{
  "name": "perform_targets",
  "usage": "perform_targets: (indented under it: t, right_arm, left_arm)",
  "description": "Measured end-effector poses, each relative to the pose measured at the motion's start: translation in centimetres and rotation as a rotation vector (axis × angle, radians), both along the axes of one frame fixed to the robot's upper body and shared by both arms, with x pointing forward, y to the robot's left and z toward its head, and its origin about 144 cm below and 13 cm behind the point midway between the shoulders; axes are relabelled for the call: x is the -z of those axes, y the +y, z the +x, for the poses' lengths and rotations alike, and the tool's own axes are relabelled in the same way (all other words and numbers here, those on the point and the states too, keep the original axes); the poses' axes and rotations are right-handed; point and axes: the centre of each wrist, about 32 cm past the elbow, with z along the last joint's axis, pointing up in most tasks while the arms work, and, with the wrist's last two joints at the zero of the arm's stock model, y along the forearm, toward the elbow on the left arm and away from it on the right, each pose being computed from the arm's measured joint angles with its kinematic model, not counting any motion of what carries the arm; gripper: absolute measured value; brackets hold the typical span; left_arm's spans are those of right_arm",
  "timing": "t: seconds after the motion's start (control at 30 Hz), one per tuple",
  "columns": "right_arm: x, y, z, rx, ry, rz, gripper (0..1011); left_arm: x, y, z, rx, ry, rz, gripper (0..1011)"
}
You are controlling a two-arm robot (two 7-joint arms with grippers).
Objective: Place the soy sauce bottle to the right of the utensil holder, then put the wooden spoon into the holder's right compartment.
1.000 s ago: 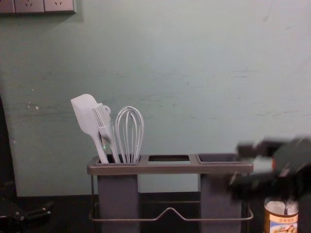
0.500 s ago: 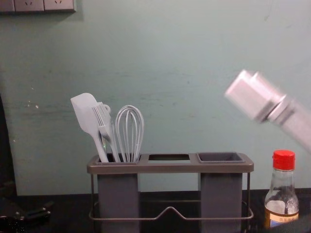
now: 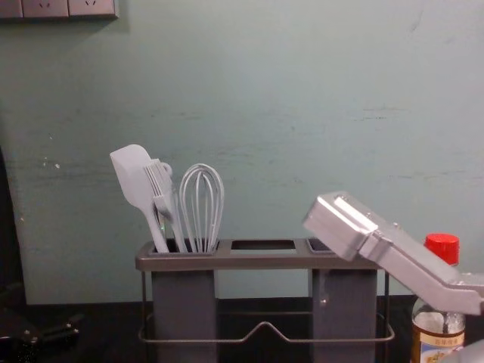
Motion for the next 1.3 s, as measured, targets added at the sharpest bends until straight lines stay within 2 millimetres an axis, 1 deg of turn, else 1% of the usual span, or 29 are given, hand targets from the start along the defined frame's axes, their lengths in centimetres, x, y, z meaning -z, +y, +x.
perform_targets:
  t: [0.43, 0.7, 1.3]
  right_arm:
    - [0.4, 0.8, 0.9, 0.009, -0.009, -0.024, 1002]
    - [0.3, 0.7, 0.9, 0.015, -0.023, -0.028, 1002]
    - [1.2, 1.4, 0.9, 0.002, -0.031, -0.053, 1002]
  left_arm:
    - [0.0, 0.0, 0.0, 0.000, 0.000, 0.000, 1005]
    - [0.0, 0.0, 0.0, 0.000, 0.000, 0.000, 1005]
    - [0.0, 0.0, 0.0, 0.000, 0.000, 0.000, 1005]
